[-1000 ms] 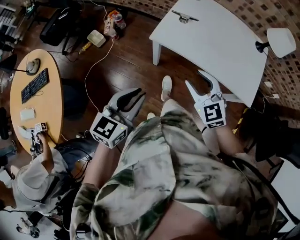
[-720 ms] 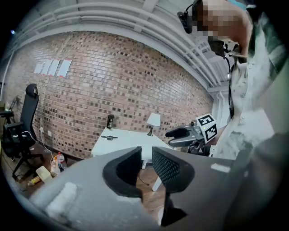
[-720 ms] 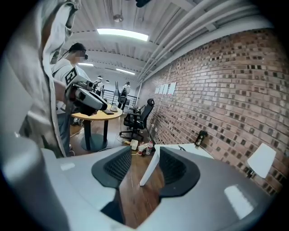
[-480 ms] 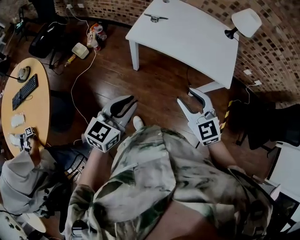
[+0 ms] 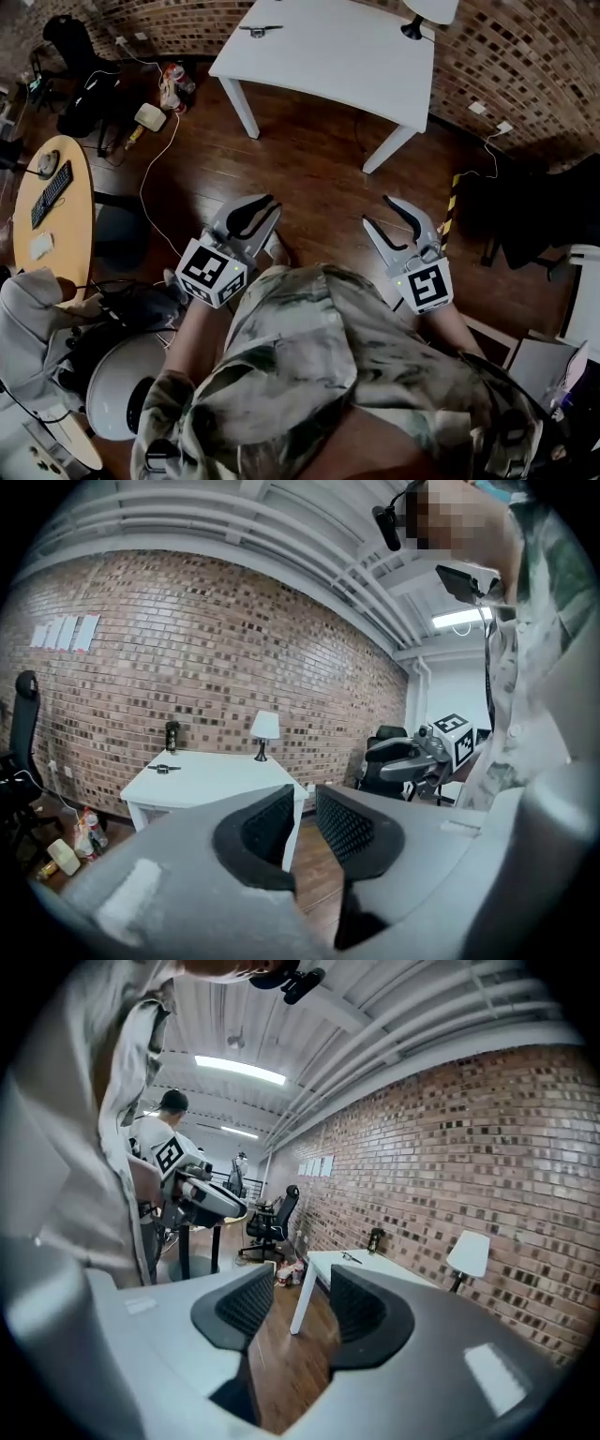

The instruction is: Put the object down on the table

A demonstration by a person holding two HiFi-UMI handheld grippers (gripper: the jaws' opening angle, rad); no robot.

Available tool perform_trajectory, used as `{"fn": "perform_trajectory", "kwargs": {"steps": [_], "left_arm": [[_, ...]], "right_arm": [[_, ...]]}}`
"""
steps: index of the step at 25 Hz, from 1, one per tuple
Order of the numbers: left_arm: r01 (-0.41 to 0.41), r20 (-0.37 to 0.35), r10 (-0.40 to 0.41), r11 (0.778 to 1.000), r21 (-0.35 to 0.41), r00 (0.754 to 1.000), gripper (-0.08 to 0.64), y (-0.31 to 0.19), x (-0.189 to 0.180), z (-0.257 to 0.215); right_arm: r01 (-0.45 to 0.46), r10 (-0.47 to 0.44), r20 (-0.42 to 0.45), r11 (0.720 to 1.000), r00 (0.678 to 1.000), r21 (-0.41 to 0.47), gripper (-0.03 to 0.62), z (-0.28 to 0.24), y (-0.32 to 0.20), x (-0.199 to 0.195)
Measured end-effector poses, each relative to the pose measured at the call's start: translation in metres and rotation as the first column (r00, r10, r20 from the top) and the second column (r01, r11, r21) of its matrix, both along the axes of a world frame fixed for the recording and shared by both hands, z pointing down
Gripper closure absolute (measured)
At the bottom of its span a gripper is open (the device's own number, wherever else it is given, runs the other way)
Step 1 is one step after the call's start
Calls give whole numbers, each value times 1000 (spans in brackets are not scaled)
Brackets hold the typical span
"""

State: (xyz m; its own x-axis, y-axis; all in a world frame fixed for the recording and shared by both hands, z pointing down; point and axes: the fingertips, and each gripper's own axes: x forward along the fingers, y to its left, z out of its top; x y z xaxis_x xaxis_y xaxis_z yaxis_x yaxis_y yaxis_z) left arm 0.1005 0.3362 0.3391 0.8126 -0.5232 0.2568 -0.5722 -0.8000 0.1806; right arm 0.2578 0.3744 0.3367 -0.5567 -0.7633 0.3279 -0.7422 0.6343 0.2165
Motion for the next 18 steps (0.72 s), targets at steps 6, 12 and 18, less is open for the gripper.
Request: {"fn": "perform_trajectory", "kwargs": {"steps": [6, 12, 18], "left_arm": [[12, 27, -12, 1000, 1, 1000, 483, 63, 29, -11], [-5, 52, 7, 999, -32, 999, 483, 77, 53, -16], [-25, 37, 25, 1000, -6, 999, 483, 118, 47, 12]], "right_arm": [[-9, 9, 13, 1000, 1000, 15, 407, -9, 55, 32], [-16, 16, 39, 1000, 999, 13, 411, -21, 69, 52], [-44, 44, 22, 999, 999, 25, 416, 5, 113, 48]]}}
